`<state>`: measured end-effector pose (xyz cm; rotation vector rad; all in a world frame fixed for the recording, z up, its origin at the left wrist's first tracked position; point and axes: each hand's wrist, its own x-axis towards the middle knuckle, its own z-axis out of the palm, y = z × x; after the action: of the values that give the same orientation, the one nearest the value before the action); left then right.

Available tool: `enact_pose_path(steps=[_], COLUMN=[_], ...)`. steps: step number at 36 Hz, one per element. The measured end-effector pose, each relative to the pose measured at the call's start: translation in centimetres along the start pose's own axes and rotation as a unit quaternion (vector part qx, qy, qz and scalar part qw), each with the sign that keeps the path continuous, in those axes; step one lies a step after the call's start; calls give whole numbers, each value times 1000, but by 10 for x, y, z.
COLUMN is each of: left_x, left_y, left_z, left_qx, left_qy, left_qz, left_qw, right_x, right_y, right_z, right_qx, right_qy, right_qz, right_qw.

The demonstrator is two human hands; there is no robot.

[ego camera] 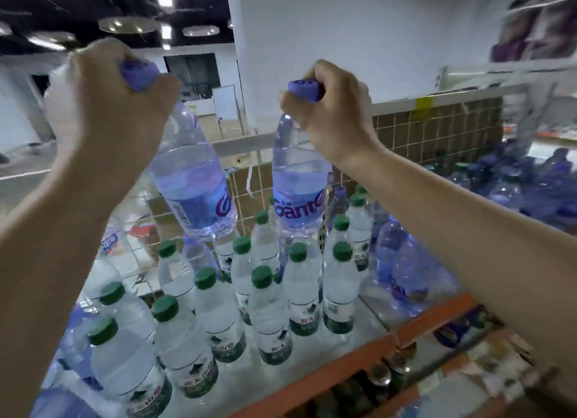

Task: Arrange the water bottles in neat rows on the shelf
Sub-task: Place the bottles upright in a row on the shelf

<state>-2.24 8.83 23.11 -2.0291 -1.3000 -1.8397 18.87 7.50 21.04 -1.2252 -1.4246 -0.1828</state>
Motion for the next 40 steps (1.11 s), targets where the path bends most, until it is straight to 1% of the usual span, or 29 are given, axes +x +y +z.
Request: enact_pose_path(steps=[3,8,12,19,23,27,31,33,34,36,40], left_x=[2,-3,-13,-38,-51,-64,-74,-79,-80,-82,-81], left_y=[20,53,88,154,193,227,256,271,277,290,308], left_z=[20,56,93,158,202,244,281,298,306,322,356], left_qx=[-26,-53,-83,-69,-97,-94,-124,-98,-77,-57,-74], left_qy=[-38,-76,-115,-140,-167,-165,-171,-167,-154,-145,-153], left_qz=[-11,-26,-12,7,-1,-33,-65,-47,-35,-34,-36], left_qw=[999,995,990,988,981,981,975,980,984,987,985], right_x=[-2,-2,1,11,20,30,38,42,43,47,53], right_y=[12,38,68,128,167,208,245,262,269,286,323], right_z=[-29,-73,-111,-181,-221,-256,-290,-306,-314,-328,-351], right_qx=[-15,-32,-50,-71,-93,-106,-119,-126,-130,-141,-159], right_qy=[17,42,60,59,46,43,41,41,41,42,44], right_qz=[9,19,31,41,27,21,22,23,22,22,36], right_qw=[1000,998,996,995,994,993,992,991,990,989,986])
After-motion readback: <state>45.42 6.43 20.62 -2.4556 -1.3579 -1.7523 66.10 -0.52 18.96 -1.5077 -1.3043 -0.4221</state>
